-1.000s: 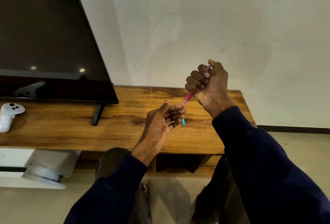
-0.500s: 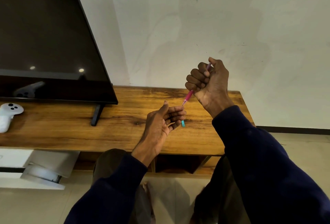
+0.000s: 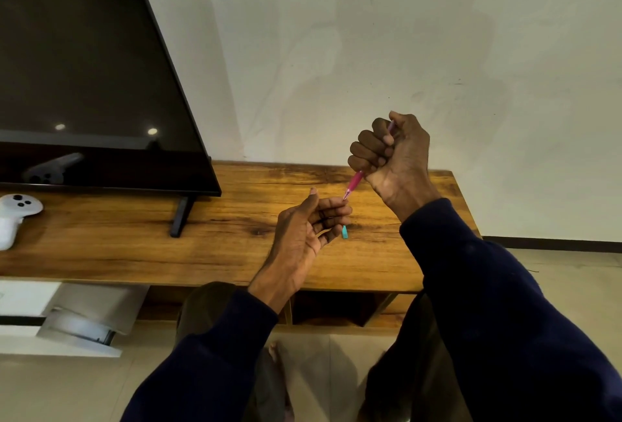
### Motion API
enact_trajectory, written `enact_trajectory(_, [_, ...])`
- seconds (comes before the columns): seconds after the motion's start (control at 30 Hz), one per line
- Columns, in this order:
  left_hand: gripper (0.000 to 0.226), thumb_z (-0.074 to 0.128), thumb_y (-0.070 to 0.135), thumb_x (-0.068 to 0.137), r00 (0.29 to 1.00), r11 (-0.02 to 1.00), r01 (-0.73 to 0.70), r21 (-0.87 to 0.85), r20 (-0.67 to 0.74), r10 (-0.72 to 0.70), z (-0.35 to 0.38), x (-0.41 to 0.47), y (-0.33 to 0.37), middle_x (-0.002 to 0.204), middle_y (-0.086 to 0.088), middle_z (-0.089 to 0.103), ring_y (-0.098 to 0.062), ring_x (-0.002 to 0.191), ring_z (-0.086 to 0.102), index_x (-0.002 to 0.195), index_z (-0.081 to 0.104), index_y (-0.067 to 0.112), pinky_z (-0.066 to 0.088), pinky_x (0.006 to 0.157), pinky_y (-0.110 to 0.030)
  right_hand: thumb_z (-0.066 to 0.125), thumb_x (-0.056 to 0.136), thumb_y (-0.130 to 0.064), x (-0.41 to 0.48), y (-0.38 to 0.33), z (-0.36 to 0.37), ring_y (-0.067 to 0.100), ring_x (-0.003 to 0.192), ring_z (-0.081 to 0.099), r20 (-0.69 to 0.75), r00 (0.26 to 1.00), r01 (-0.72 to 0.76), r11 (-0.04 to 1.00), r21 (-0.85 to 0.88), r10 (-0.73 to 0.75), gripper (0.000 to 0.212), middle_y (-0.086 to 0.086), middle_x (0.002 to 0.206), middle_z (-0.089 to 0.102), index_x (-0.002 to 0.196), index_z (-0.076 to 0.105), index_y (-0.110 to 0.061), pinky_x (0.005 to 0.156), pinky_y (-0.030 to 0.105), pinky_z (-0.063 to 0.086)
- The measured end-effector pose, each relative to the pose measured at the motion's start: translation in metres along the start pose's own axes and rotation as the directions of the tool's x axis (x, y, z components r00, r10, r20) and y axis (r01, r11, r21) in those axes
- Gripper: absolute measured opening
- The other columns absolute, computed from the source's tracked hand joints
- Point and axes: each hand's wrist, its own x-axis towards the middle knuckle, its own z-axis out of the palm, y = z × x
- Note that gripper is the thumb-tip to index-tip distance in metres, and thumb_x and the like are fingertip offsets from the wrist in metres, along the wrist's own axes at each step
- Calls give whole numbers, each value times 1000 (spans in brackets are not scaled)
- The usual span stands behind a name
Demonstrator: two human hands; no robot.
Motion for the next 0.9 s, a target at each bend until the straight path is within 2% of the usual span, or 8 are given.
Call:
enact_trajectory(0.2, [45,48,35,109,1000,1000,5,-12,7,-5,-1,1,-2,96,-15,80,-17,80,77,103,76,1,58,80,-31,37,99,-34,1,1,-3,12,48,9,-17,1000,4,1000,20,-4,52,-6,44,19,50,33,-18,46,24,12])
enact_trajectory(0.47, [44,50,36,108,1000,1000,6,-20,11,-6,-3,3,-4,97,-15,80,-17,81,77,103,76,1,62,74,-27,35,98,-30,2,1,-3,12,48,9,-27,1000,3,1000,27,-2,50,-6,44,19,49,33,-18,47,24,11])
enact_trajectory(0.67, [44,48,36,108,1000,1000,3,-14,10,-3,-3,3,-3,97,-15,80,-17,80,77,105,75,0,61,76,-27,38,99,-36,2,2,-5,10,42,17,-16,1000,-12,998,56,13,52,-6,44,21,51,36,-18,46,24,13])
enact_trajectory(0.9, [47,46,36,109,1000,1000,0,-12,-10,0,-3,1,-2,95,-14,80,-16,79,76,101,77,1,58,79,-29,37,100,-37,3,1,-7,10,44,14,-22,1000,-7,997,80,9,52,-6,44,22,52,37,-16,46,23,13])
